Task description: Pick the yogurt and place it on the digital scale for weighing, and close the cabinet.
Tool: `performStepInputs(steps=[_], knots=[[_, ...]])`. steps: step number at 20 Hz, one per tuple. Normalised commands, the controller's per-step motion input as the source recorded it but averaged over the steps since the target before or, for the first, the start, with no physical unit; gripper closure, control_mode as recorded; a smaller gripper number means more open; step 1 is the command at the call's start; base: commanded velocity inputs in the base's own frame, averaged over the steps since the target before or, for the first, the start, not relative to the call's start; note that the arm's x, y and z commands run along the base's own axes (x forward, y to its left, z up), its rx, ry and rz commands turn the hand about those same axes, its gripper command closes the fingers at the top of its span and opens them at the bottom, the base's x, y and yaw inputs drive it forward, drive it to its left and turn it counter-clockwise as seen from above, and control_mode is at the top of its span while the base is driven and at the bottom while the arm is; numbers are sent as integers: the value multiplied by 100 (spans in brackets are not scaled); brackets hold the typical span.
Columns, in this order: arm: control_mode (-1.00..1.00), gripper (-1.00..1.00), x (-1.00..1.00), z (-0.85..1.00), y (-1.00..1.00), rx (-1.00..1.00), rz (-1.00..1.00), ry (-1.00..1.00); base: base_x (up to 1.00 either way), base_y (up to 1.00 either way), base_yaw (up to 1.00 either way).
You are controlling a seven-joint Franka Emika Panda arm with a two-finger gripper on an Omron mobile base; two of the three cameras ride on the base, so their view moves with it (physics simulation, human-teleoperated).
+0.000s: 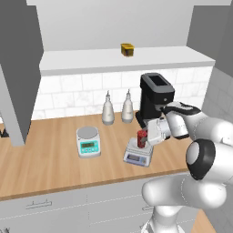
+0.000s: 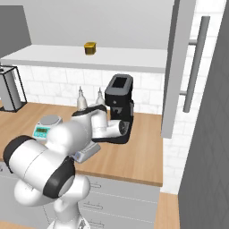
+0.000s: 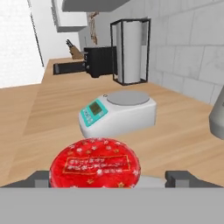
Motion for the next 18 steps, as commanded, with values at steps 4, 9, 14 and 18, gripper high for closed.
performStepInputs(steps=[4,9,14,18], knots=[[-100,-100,-2,19,-11,4,0,-5,0,0,0],[-100,-100,-11,17,-19,2,0,-2,0,0,0],[-100,-100,-30,36,-37,18,-1,-33,0,0,0],[-100,-100,-47,54,-44,25,-2,-56,0,0,0]])
